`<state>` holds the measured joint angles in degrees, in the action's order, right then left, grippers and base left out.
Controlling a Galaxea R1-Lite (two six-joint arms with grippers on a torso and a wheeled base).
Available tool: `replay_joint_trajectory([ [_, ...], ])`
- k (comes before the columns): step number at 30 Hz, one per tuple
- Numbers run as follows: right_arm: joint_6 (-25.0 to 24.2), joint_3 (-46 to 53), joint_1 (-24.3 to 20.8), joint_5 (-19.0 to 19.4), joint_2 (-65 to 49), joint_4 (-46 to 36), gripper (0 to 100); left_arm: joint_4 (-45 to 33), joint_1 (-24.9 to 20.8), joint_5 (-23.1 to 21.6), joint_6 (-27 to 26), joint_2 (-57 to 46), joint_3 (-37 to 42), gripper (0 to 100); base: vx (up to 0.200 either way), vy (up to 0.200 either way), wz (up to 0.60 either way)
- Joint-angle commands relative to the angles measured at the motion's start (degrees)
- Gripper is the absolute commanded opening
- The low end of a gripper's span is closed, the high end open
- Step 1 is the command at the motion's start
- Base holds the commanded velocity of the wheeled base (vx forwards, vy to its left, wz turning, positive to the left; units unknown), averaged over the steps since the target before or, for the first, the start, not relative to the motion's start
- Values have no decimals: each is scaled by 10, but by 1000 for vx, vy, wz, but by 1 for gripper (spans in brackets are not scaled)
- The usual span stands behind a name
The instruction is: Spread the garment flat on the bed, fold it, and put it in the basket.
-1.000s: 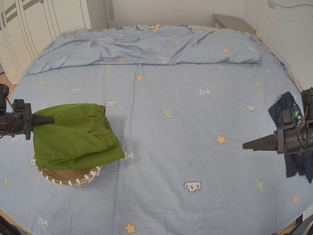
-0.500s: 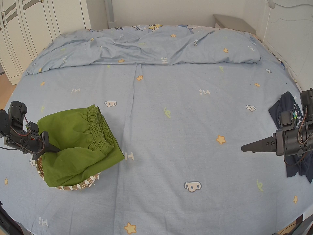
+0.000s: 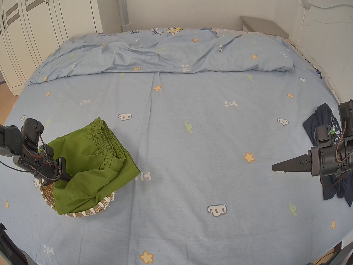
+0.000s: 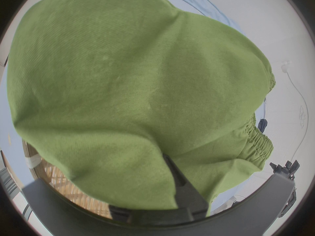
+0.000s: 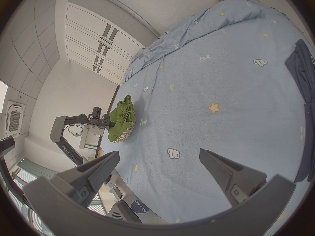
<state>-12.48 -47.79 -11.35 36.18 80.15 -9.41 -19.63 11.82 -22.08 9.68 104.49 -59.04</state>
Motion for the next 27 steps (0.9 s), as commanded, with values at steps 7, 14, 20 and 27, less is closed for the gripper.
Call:
replay_joint_trajectory([
  [7,0,0,-1,0,1,0,100,-28,0,5,5,-25,-15,100,0,0,0],
  [14,0,1,-1,0,1,0,100,-96,9,60,3,-97,-39,100,0,0,0],
  [20,0,0,-1,0,0,0,100,-114,9,88,2,-150,-42,100,0,0,0],
  [27,0,0,-2,-6,-48,-1,100,-140,-1,89,2,-248,-48,100,0,0,0],
])
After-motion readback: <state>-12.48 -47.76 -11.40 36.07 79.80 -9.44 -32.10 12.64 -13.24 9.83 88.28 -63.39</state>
